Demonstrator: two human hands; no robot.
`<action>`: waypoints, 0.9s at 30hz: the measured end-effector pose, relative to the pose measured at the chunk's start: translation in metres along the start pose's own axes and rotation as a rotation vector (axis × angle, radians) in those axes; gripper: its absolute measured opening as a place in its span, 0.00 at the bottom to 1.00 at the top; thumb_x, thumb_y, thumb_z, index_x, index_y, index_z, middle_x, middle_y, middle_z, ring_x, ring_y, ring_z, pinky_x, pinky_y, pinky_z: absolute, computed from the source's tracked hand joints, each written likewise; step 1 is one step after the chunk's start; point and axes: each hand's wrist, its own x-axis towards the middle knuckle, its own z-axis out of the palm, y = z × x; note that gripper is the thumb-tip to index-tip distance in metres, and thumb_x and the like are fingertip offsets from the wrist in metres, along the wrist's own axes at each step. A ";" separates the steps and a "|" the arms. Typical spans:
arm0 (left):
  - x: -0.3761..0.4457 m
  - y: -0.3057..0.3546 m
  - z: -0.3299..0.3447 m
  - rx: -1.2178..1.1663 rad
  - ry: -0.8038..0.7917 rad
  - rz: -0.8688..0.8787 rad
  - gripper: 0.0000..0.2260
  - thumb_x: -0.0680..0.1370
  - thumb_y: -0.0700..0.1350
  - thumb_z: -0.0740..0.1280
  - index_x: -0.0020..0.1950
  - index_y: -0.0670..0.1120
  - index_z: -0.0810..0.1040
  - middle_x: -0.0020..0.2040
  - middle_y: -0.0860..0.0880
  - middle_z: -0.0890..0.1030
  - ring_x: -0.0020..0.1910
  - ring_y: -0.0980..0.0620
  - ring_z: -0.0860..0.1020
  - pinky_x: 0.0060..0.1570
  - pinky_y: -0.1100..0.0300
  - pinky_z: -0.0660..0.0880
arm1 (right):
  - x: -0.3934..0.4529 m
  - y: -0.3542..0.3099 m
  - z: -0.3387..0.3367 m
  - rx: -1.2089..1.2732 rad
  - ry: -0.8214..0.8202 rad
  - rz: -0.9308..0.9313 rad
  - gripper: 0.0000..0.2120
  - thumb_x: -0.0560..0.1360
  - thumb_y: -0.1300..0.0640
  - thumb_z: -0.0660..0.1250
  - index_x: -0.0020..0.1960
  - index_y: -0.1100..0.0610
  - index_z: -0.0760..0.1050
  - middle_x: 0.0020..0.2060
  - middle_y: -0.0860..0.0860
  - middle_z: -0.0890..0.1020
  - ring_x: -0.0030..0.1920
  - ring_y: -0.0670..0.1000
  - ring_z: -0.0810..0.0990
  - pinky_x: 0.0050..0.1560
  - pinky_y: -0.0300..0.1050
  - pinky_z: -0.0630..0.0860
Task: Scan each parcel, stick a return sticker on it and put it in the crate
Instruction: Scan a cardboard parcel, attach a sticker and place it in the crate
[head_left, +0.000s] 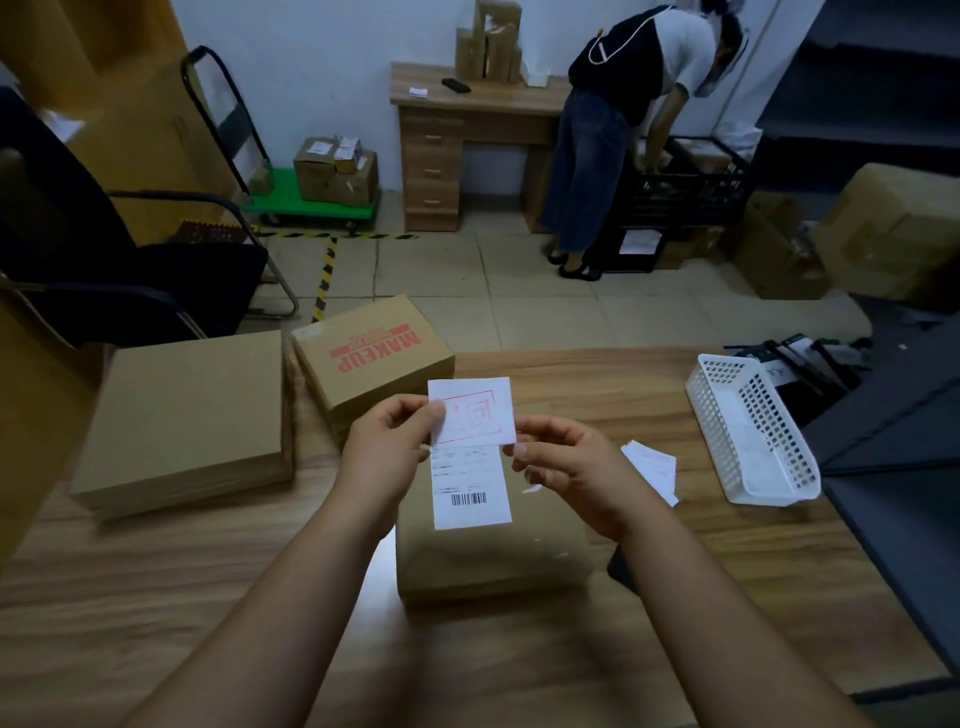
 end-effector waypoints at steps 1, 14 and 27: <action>0.001 0.003 0.002 -0.003 0.002 0.010 0.06 0.79 0.45 0.67 0.44 0.47 0.80 0.43 0.53 0.85 0.43 0.53 0.80 0.47 0.54 0.75 | 0.000 -0.002 -0.002 -0.007 -0.006 0.001 0.10 0.73 0.68 0.69 0.53 0.59 0.81 0.43 0.53 0.84 0.40 0.48 0.79 0.45 0.42 0.74; 0.010 0.033 0.032 -0.066 0.066 0.063 0.03 0.77 0.43 0.70 0.50 0.47 0.80 0.46 0.49 0.85 0.42 0.54 0.82 0.48 0.56 0.75 | 0.019 -0.031 -0.028 -0.074 -0.008 -0.113 0.05 0.76 0.62 0.68 0.41 0.59 0.78 0.35 0.52 0.81 0.37 0.49 0.77 0.40 0.42 0.71; -0.011 0.031 0.047 0.580 -0.205 0.624 0.11 0.75 0.49 0.72 0.57 0.53 0.83 0.54 0.63 0.79 0.55 0.67 0.75 0.50 0.76 0.70 | 0.013 -0.041 -0.039 -0.306 -0.112 -0.312 0.07 0.72 0.57 0.70 0.41 0.61 0.77 0.41 0.49 0.80 0.42 0.47 0.77 0.50 0.46 0.74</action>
